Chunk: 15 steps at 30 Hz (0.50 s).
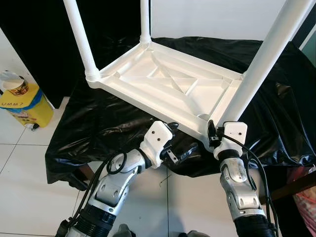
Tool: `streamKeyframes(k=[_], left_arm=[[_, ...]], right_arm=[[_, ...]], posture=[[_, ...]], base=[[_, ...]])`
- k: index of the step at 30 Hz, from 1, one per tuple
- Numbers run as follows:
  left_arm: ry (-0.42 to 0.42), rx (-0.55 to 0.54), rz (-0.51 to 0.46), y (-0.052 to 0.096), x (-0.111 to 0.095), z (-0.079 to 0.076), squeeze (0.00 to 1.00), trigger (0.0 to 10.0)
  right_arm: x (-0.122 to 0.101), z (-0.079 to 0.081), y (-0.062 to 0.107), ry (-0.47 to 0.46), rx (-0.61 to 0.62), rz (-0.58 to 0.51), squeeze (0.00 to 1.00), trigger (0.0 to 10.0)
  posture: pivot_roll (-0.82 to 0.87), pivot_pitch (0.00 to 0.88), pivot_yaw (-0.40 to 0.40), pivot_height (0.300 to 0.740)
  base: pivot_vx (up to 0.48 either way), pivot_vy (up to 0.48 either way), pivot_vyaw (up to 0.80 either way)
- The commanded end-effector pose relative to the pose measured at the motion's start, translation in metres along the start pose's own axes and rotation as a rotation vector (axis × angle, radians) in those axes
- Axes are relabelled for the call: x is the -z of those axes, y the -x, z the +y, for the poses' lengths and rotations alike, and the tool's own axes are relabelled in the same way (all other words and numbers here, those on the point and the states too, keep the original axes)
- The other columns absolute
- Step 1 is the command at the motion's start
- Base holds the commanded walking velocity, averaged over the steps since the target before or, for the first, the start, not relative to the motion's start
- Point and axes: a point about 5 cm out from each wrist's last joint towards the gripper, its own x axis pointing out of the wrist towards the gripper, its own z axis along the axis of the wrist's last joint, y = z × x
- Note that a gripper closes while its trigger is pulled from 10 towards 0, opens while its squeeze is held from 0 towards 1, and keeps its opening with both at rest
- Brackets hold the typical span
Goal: Building children table
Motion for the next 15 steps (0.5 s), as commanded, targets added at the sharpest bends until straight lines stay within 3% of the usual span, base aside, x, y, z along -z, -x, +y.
streamKeyframes(k=[1, 11, 12, 13, 15], left_arm=[[0.001, 0.004, -0.002, 0.000, -0.001, -0.001, 0.00, 10.0], [0.001, 0.006, -0.004, -0.001, 0.000, -0.002, 0.00, 10.0], [0.000, 0.006, -0.004, -0.002, 0.000, -0.002, 0.00, 10.0], [0.000, 0.006, -0.005, -0.002, 0.000, -0.002, 0.00, 10.0], [0.000, 0.006, -0.005, -0.002, 0.000, -0.002, 0.00, 10.0]], right_arm=[[0.017, -0.004, 0.008, 0.022, 0.028, 0.087, 0.00, 10.0], [0.011, 0.000, 0.007, -0.006, 0.007, 0.061, 0.00, 10.0], [0.009, 0.000, 0.007, -0.007, -0.004, 0.054, 0.07, 10.0], [0.007, -0.001, 0.007, -0.004, -0.019, 0.036, 1.00, 10.0], [0.004, -0.001, 0.007, -0.002, -0.037, 0.020, 1.00, 10.0]], posture=[[0.01, 0.086, -0.027, 0.740], [0.00, 0.083, -0.030, 0.740], [0.00, 0.079, -0.032, 0.740], [0.00, 0.078, -0.034, 0.740], [-0.01, 0.076, -0.036, 0.740]], base=[[0.000, 0.000, 0.00], [0.000, 0.000, 0.00], [0.000, 0.000, 0.00], [0.000, 0.000, 0.00], [0.000, 0.000, 0.00]])
